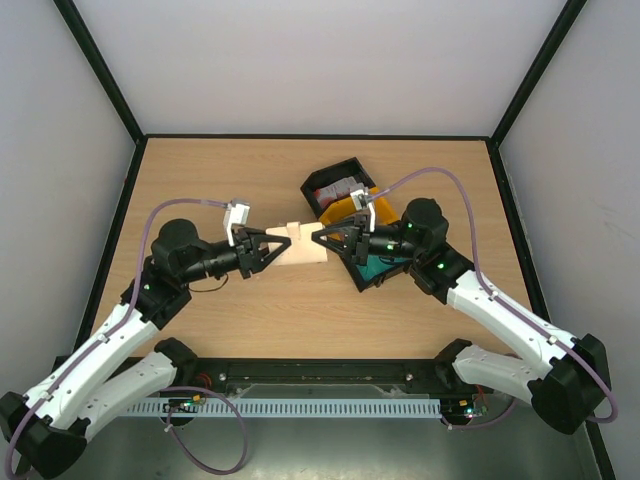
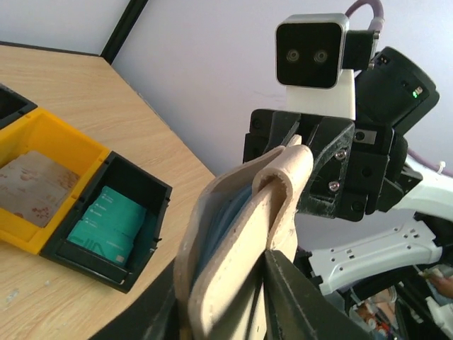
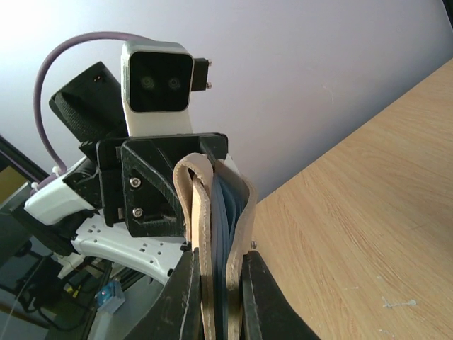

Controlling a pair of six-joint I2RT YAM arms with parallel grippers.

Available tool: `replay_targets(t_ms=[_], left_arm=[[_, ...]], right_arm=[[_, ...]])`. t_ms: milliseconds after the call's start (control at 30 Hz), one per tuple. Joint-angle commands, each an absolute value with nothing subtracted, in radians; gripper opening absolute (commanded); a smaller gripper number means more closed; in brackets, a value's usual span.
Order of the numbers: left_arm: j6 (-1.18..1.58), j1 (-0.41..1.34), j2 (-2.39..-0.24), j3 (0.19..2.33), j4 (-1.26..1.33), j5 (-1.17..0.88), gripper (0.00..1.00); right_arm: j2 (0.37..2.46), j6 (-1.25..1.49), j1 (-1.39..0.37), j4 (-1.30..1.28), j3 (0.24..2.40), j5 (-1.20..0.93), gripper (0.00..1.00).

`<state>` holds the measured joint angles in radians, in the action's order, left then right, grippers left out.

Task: Put the credit cards into the card holder
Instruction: Close the card holder at the center of the board.

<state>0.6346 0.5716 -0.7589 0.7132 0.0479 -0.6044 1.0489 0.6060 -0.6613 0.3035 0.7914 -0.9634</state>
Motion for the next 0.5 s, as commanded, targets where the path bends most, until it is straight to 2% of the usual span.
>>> replay_targets(t_ms=[0, 200, 267, 367, 400, 467], left_arm=[[0.607, 0.548, -0.721, 0.763, 0.069, -0.618, 0.31], [0.622, 0.536, -0.715, 0.765, 0.087, -0.655, 0.39], [0.632, 0.534, -0.722, 0.762, 0.109, -0.677, 0.35], [0.629, 0.533, -0.74, 0.762, 0.106, -0.696, 0.22], [0.624, 0.534, -0.746, 0.763, 0.102, -0.705, 0.21], [0.615, 0.534, -0.753, 0.761, 0.088, -0.731, 0.27]], right_arm=[[1.056, 0.563, -0.666, 0.224, 0.809, -1.022, 0.02], [1.055, 0.574, -0.663, 0.241, 0.807, -1.052, 0.02], [1.054, 0.582, -0.662, 0.248, 0.804, -1.062, 0.02], [1.057, 0.587, -0.661, 0.25, 0.804, -1.063, 0.02], [1.058, 0.589, -0.661, 0.256, 0.803, -1.063, 0.02], [1.059, 0.603, -0.66, 0.272, 0.801, -1.065, 0.02]])
